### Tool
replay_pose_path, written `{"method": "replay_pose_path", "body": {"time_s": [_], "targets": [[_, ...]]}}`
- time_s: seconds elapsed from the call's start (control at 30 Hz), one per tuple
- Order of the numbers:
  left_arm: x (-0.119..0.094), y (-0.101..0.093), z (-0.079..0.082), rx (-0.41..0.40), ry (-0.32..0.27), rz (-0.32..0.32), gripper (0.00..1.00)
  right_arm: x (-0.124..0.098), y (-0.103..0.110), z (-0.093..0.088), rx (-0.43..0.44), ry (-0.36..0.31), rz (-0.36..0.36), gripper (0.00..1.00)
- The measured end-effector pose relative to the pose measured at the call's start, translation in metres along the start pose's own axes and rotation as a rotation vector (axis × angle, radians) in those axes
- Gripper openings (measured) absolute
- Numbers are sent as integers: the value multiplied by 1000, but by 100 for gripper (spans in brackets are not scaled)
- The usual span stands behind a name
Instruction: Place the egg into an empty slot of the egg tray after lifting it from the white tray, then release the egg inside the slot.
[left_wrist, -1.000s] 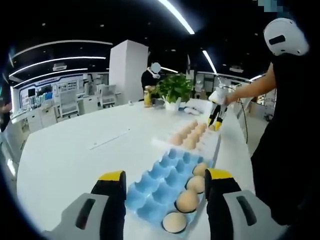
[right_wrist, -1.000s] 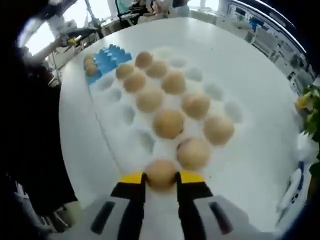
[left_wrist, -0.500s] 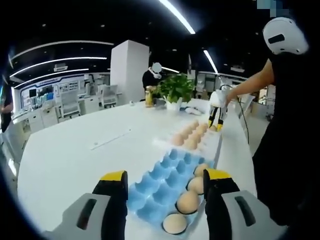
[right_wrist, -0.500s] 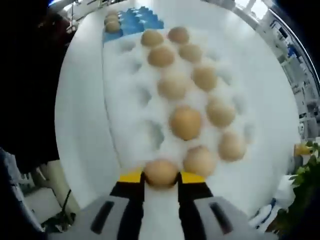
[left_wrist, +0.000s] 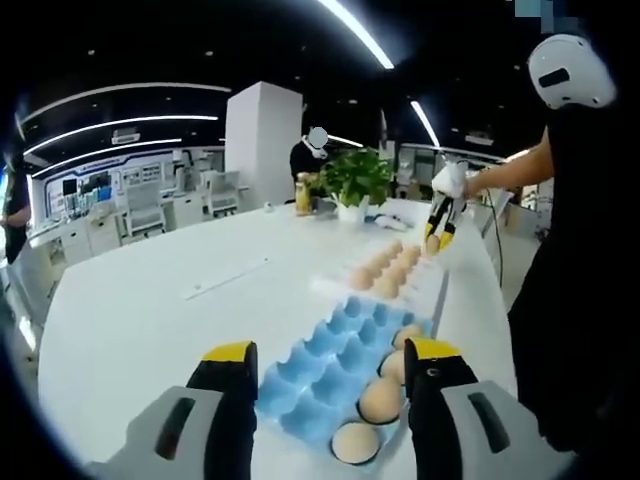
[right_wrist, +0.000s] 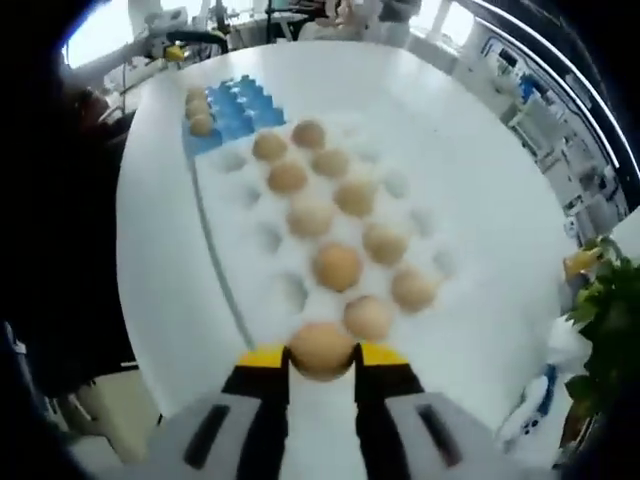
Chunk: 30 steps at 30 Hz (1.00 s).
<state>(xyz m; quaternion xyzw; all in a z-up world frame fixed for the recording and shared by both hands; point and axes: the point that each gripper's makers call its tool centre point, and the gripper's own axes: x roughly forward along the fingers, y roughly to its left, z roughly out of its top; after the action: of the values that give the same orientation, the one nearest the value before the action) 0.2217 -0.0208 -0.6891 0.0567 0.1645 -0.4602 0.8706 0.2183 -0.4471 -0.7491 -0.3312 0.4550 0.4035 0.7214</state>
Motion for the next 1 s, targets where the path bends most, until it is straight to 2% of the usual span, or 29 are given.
{"method": "replay_pose_path", "body": {"time_s": [0.37, 0.63, 1.0], "targets": [[-2, -2, 0, 5, 3, -1, 60, 1, 16, 10, -8, -25, 19, 24], [0, -5, 1, 15, 6, -9, 59, 4, 19, 16, -26, -38, 27, 24], [-1, -6, 2, 15, 7, -6, 58, 12, 29, 41, -72, -83, 59, 24]]}}
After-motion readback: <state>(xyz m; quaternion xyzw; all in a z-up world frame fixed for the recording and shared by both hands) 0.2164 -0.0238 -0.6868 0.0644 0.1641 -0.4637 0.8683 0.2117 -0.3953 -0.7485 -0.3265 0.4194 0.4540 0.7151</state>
